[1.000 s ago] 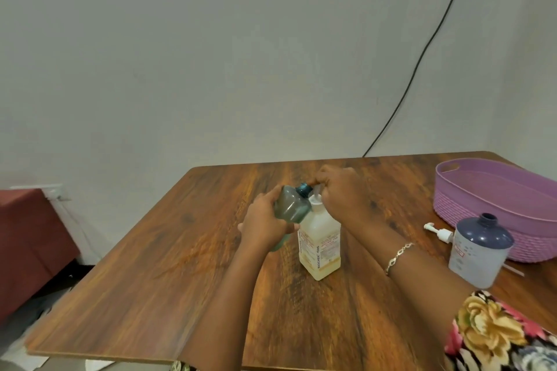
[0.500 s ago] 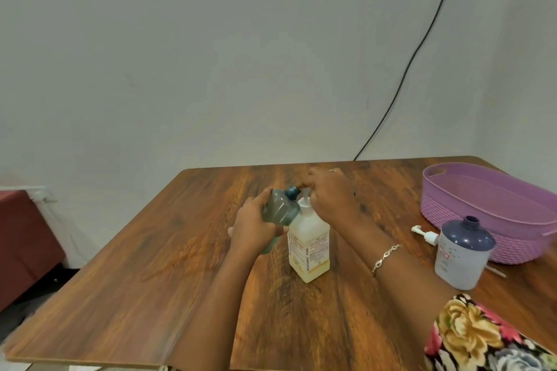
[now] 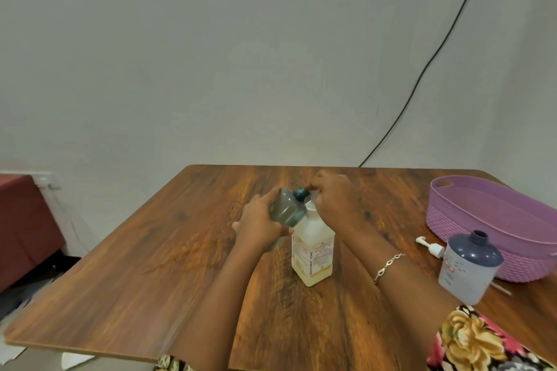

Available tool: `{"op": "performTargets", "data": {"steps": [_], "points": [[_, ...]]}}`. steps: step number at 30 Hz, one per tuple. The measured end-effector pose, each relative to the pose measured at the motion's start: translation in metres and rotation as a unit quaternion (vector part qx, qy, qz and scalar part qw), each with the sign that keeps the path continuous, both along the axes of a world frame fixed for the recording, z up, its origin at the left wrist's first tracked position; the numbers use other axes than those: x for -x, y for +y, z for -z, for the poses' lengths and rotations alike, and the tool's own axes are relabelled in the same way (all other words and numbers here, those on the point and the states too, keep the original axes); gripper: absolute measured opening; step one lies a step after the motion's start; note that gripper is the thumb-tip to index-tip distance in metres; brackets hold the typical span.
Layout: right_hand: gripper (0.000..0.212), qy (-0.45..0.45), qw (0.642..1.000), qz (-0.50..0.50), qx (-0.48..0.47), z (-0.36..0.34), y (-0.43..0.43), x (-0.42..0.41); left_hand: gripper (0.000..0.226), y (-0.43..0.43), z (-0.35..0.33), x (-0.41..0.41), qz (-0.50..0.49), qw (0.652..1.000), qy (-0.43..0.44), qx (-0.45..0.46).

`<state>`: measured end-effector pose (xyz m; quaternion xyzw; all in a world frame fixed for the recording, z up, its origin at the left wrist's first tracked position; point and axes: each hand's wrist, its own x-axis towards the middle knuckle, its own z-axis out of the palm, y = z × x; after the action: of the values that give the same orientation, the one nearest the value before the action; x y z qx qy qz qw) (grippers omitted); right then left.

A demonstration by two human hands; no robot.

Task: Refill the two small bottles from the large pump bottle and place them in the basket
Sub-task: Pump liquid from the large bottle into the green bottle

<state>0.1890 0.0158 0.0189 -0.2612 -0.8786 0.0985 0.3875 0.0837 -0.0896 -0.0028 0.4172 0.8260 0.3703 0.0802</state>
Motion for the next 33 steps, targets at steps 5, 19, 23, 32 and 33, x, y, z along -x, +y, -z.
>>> {"op": "performTargets", "data": {"steps": [5,19,23,32,33], "points": [[0.025,0.043,0.998,0.013,-0.033,0.018,-0.012,-0.001,0.092,0.000,0.009,0.000,-0.005,1.000,-0.017,0.011],[0.023,0.030,0.998,-0.011,-0.056,0.013,-0.010,-0.003,0.091,-0.002,0.008,-0.001,-0.010,1.000,0.002,0.020],[0.022,0.034,0.998,-0.010,-0.046,0.018,-0.009,0.000,0.091,-0.003,0.013,-0.002,-0.015,1.000,-0.003,0.014],[0.024,0.027,0.999,-0.003,-0.024,0.008,0.000,-0.005,0.091,-0.001,0.002,-0.005,-0.007,1.000,-0.008,0.002],[0.023,0.044,0.999,-0.001,-0.027,0.013,-0.005,-0.005,0.091,-0.001,0.006,-0.004,-0.007,1.000,-0.010,0.004]]}}
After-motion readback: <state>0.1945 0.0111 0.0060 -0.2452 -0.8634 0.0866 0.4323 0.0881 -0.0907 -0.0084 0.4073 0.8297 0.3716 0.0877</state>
